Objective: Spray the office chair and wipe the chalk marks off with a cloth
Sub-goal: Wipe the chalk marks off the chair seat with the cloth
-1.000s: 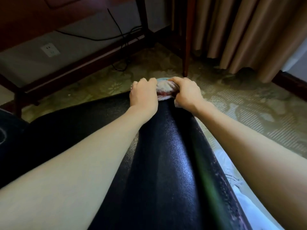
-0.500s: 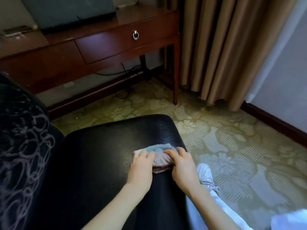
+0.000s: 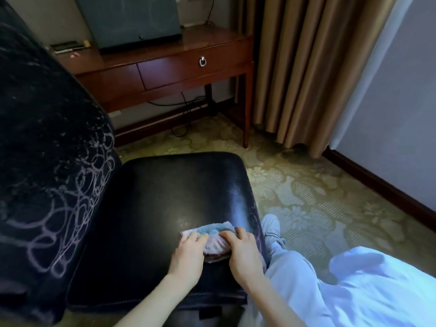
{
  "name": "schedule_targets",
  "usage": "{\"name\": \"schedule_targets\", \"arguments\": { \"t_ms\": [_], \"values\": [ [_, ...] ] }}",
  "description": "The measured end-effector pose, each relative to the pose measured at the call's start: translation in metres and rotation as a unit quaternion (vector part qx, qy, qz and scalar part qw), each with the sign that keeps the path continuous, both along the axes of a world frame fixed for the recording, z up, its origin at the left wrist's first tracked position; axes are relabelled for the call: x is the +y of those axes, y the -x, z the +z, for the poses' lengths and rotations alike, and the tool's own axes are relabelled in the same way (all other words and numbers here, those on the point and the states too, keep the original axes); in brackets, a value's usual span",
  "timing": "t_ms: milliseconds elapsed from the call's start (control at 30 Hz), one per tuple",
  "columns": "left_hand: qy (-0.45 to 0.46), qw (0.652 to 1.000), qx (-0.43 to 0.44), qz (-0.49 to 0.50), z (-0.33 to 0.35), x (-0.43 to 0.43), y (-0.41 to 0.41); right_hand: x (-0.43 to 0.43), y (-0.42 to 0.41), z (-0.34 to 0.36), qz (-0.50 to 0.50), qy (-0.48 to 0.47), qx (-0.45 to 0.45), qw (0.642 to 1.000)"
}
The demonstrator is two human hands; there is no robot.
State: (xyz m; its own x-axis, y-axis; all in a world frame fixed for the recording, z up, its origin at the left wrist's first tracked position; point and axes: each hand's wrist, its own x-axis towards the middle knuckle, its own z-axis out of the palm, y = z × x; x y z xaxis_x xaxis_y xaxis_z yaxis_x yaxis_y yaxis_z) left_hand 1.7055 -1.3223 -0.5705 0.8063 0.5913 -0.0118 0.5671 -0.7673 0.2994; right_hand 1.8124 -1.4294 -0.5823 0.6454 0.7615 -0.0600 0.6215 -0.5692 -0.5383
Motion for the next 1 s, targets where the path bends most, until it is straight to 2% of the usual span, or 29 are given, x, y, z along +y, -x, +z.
{"name": "schedule_targets", "arguments": {
  "t_ms": [133, 300, 433, 700, 900, 1000],
  "values": [
    [0.012, 1.000, 0.020, 0.017, 0.010, -0.016, 0.014, -0.013, 0.016, 0.003, -0.004, -0.014, 0.002, 1.000],
    [0.008, 0.998, 0.009, -0.060, 0.011, -0.040, 0.041, -0.052, 0.049, 0.002, -0.062, -0.014, 0.032, 0.997],
    [-0.051, 0.993, 0.036, -0.105, 0.007, -0.068, 0.053, -0.079, 0.073, 0.001, -0.136, -0.035, 0.057, 0.988],
    [-0.087, 0.986, 0.076, -0.117, 0.003, -0.089, 0.035, -0.098, 0.046, -0.013, -0.118, 0.001, 0.100, 0.988],
    [-0.092, 0.987, 0.077, -0.107, 0.004, -0.099, 0.010, -0.103, 0.021, -0.016, -0.156, -0.049, 0.156, 0.974],
    [-0.078, 0.988, 0.080, -0.103, 0.003, -0.092, -0.003, -0.093, 0.010, -0.016, -0.177, -0.081, 0.149, 0.970]
  ]
}}
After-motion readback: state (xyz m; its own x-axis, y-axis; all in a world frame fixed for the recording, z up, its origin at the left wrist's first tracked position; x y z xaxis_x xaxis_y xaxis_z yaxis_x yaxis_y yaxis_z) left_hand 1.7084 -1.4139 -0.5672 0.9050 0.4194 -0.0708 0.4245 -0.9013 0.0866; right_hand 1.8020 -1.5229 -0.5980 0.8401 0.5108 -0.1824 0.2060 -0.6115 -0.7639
